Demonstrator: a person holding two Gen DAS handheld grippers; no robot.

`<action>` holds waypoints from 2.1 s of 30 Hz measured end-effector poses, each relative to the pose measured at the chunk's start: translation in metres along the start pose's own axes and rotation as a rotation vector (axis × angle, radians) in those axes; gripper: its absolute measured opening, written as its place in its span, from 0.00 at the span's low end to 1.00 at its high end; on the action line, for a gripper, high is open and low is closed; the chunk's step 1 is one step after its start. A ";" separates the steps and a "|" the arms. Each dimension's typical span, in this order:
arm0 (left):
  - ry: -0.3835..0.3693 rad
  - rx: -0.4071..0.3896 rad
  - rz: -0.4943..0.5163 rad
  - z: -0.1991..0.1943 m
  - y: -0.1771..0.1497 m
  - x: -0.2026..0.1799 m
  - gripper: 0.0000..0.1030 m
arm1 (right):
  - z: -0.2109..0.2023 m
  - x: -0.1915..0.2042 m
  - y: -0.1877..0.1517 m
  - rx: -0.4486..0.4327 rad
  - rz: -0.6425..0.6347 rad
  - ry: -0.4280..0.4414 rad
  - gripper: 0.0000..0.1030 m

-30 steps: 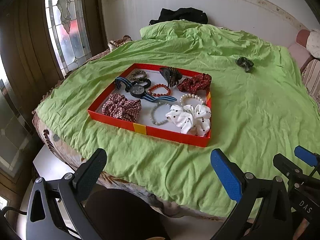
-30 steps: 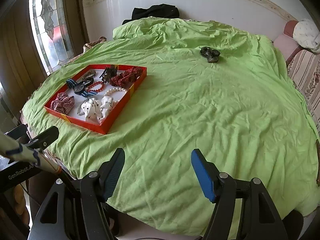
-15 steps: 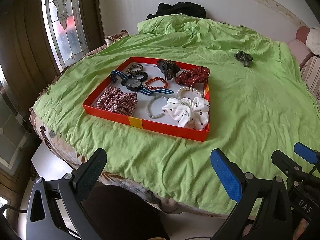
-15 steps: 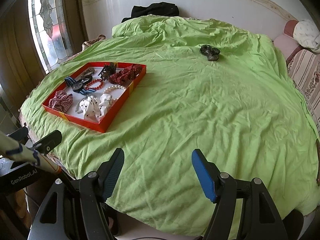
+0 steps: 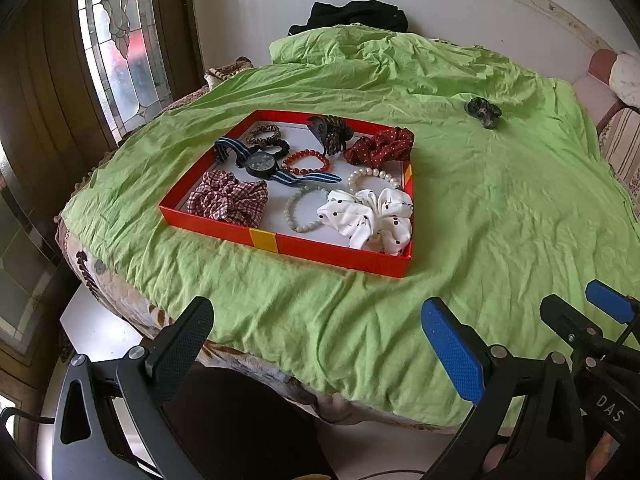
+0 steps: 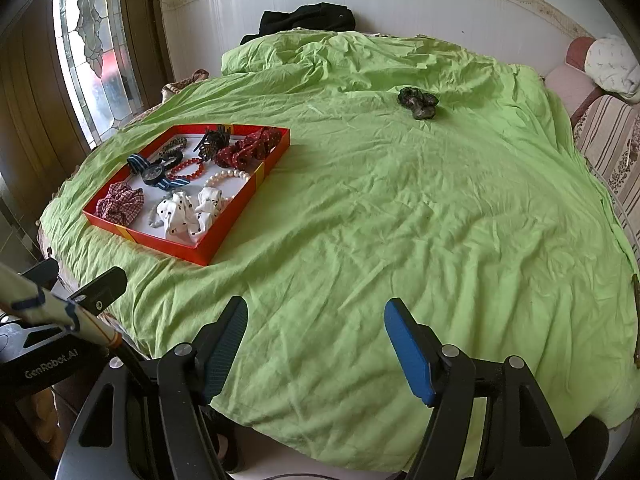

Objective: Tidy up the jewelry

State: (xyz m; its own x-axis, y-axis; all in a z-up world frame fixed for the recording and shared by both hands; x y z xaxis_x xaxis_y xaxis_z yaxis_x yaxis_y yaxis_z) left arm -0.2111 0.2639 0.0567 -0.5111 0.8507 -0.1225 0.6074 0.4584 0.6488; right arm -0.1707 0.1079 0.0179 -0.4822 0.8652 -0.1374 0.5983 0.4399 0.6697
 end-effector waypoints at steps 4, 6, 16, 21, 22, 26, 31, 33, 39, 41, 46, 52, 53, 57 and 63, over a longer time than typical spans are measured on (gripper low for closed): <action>0.001 0.006 0.000 0.000 -0.001 0.000 1.00 | 0.000 0.000 -0.001 0.002 -0.002 0.000 0.73; -0.002 0.007 0.000 0.001 -0.001 0.000 1.00 | 0.000 0.001 -0.001 0.004 -0.002 0.000 0.73; -0.002 0.019 0.002 0.006 -0.004 0.003 1.00 | 0.002 0.003 -0.001 0.009 -0.008 0.000 0.73; -0.001 0.024 -0.001 0.007 -0.005 0.003 1.00 | 0.002 0.004 -0.001 0.008 -0.008 -0.001 0.74; -0.001 0.026 -0.002 0.008 -0.005 0.004 1.00 | 0.003 0.004 -0.001 0.008 -0.008 0.000 0.74; 0.000 0.033 -0.002 0.010 -0.005 0.006 1.00 | 0.004 0.005 -0.001 0.009 -0.006 0.004 0.74; 0.001 0.037 0.000 0.011 -0.005 0.006 1.00 | 0.006 0.006 -0.002 0.014 -0.006 0.007 0.74; 0.002 0.038 0.000 0.012 -0.006 0.007 1.00 | 0.006 0.006 -0.002 0.014 -0.008 0.005 0.74; 0.001 0.038 0.001 0.012 -0.006 0.006 1.00 | 0.007 0.006 -0.004 0.019 -0.011 0.005 0.74; 0.002 0.038 0.001 0.012 -0.006 0.006 1.00 | 0.007 0.006 -0.004 0.019 -0.013 0.005 0.74; 0.002 0.039 0.000 0.012 -0.006 0.006 1.00 | 0.007 0.006 -0.004 0.019 -0.011 0.006 0.74; 0.003 0.039 0.001 0.012 -0.006 0.007 1.00 | 0.007 0.007 -0.004 0.020 -0.011 0.004 0.74; 0.002 0.039 0.002 0.013 -0.007 0.007 1.00 | 0.007 0.006 -0.004 0.020 -0.011 0.004 0.74; 0.003 0.040 0.002 0.013 -0.009 0.008 1.00 | 0.007 0.007 -0.004 0.020 -0.012 0.004 0.75; 0.003 0.042 0.000 0.014 -0.013 0.009 1.00 | 0.008 0.008 -0.004 0.022 -0.015 0.002 0.75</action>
State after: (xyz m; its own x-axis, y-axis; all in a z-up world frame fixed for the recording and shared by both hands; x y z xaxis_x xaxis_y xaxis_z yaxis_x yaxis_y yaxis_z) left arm -0.2152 0.2688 0.0366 -0.5128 0.8500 -0.1206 0.6323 0.4690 0.6166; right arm -0.1723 0.1145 0.0084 -0.4926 0.8579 -0.1460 0.6046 0.4580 0.6517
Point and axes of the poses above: each gripper's, at about its wrist camera, not at the fingertips, and z roughly the way its jaws point, x to its left, y to its top, the point moved 8 cm from there along z, roughly the way its jaws point, and after that the axes turned 14 degrees about -z, right-handed, at the moved point
